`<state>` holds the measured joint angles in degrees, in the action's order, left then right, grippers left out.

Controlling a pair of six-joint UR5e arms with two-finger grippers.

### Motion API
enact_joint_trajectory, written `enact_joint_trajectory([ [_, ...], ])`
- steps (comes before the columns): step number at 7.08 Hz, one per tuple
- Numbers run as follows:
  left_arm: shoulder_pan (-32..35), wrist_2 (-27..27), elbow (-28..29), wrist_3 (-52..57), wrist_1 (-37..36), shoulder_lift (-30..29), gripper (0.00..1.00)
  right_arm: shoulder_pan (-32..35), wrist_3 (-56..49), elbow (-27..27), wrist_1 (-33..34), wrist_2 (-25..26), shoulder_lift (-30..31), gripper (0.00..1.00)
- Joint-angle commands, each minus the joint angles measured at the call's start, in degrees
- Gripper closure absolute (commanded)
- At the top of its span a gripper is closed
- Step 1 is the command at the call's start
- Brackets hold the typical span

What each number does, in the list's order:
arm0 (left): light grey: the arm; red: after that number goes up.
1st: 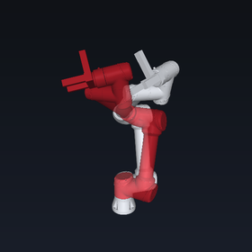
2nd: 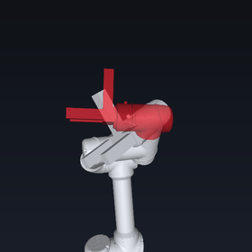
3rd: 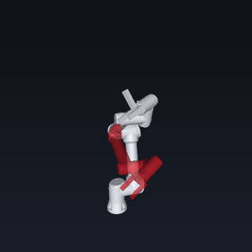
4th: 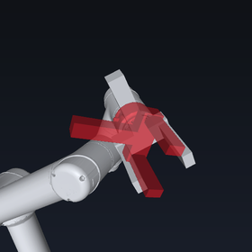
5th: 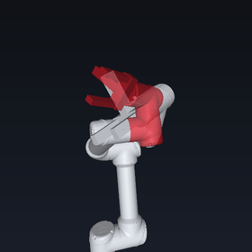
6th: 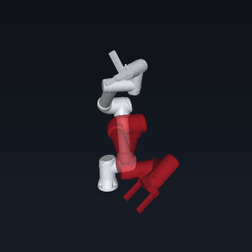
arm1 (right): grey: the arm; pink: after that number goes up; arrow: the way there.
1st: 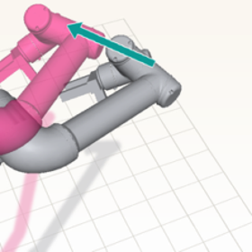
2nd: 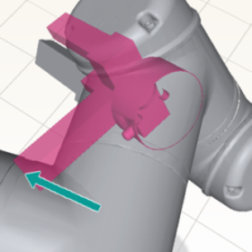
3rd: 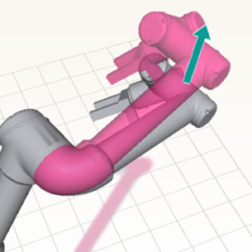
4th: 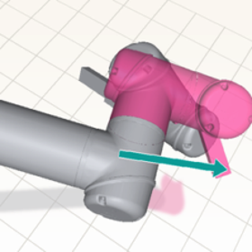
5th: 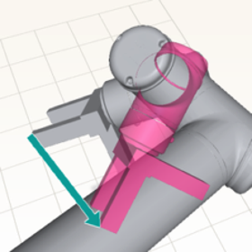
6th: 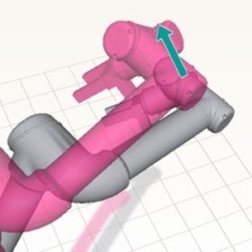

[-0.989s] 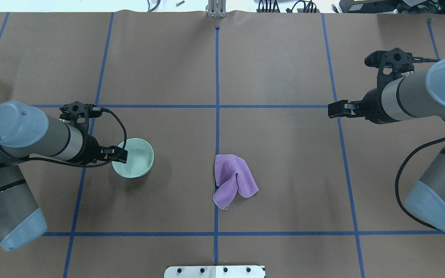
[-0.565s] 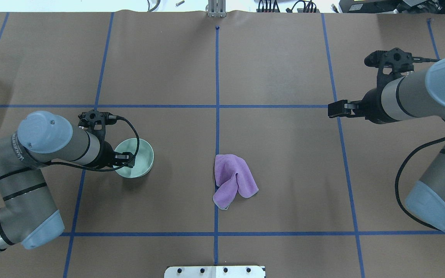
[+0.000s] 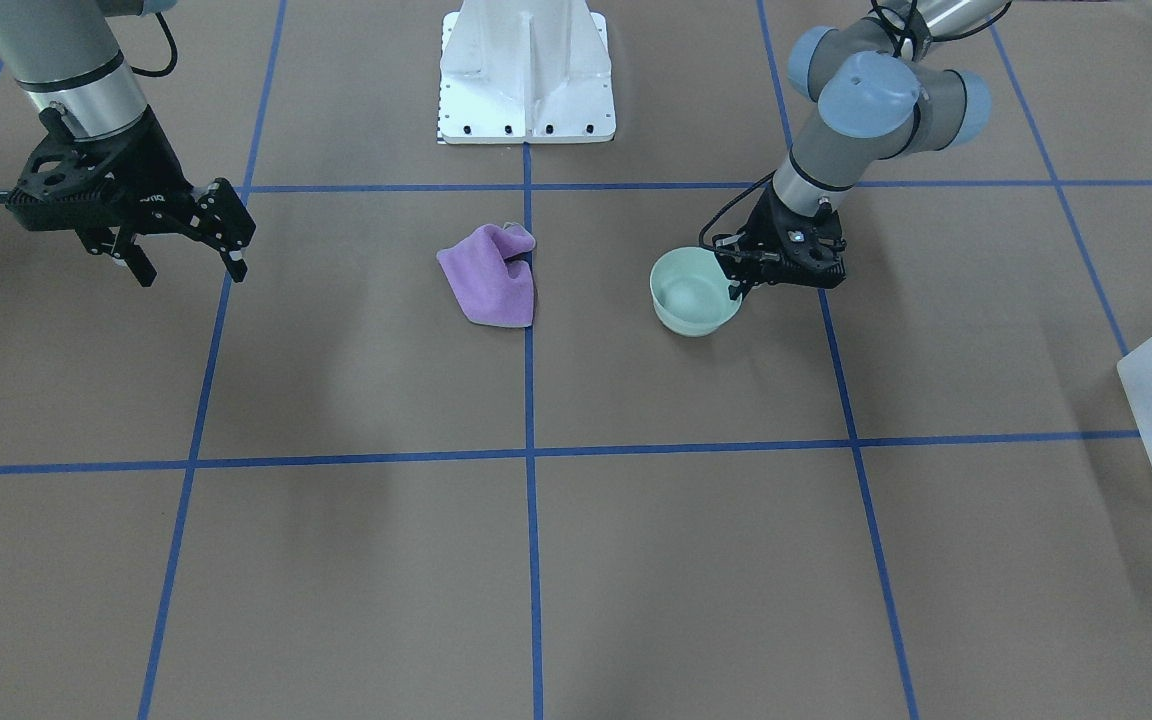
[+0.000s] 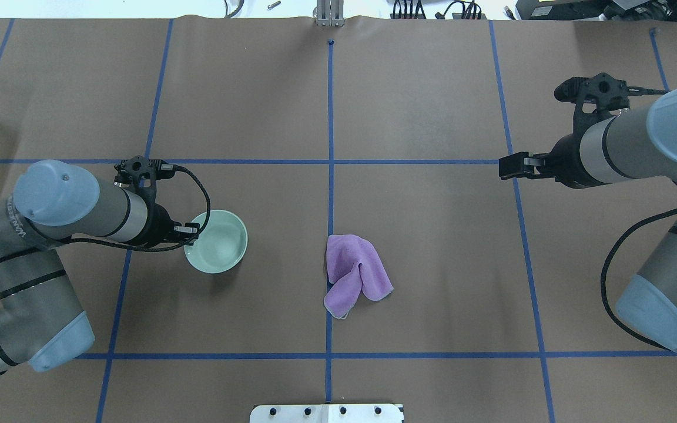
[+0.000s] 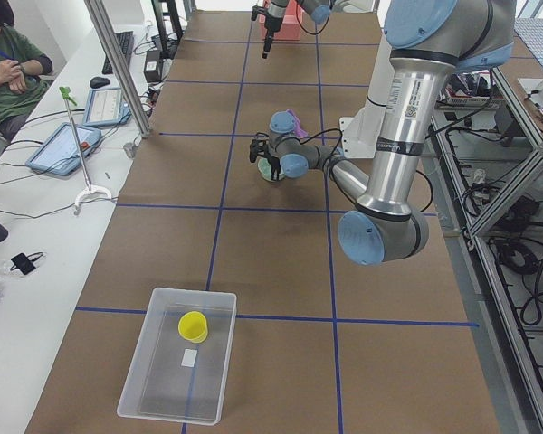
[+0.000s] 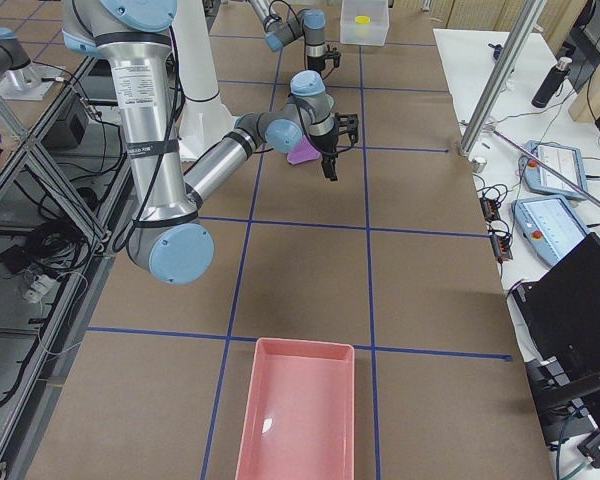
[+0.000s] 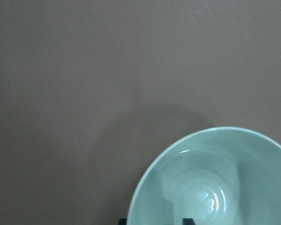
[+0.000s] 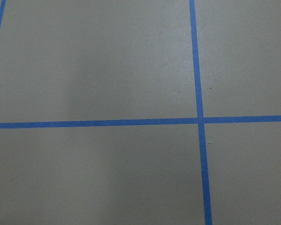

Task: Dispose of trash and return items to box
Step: 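Reach the left gripper to the pale green bowl rim and grasp it, then carry the green bowl into the clear bin with the left gripper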

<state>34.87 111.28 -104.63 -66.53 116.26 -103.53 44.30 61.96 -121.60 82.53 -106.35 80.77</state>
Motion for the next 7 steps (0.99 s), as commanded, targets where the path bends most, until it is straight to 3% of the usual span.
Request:
enact_joint_trajectory([
  [1, 8.4, 6.7, -2.2, 0.9, -0.3, 1.8, 1.00, -0.1, 0.0, 0.0, 0.0, 0.0, 0.0, 0.00],
  [2, 15.9, 10.7, -2.5, 3.6, -0.3, 4.3, 1.00, -0.2, 0.0, 0.0, 0.0, 0.0, 0.0, 0.00],
  [4, 32.5, 17.9, 1.5, 26.8, -1.7, 9.8, 1.00, -0.6, 0.0, 0.0, 0.0, 0.0, -1.2, 0.00],
  [6, 48.4, 23.5, 13.3, 52.4, -7.2, 8.1, 1.00, -1.8, 3.1, 0.0, 0.3, 0.2, -2.6, 0.00],
  [7, 54.0, 23.5, 21.0, 63.3, -11.1, 3.4, 1.00, -2.6, 3.2, 0.0, 0.5, 1.7, -3.2, 0.00],
])
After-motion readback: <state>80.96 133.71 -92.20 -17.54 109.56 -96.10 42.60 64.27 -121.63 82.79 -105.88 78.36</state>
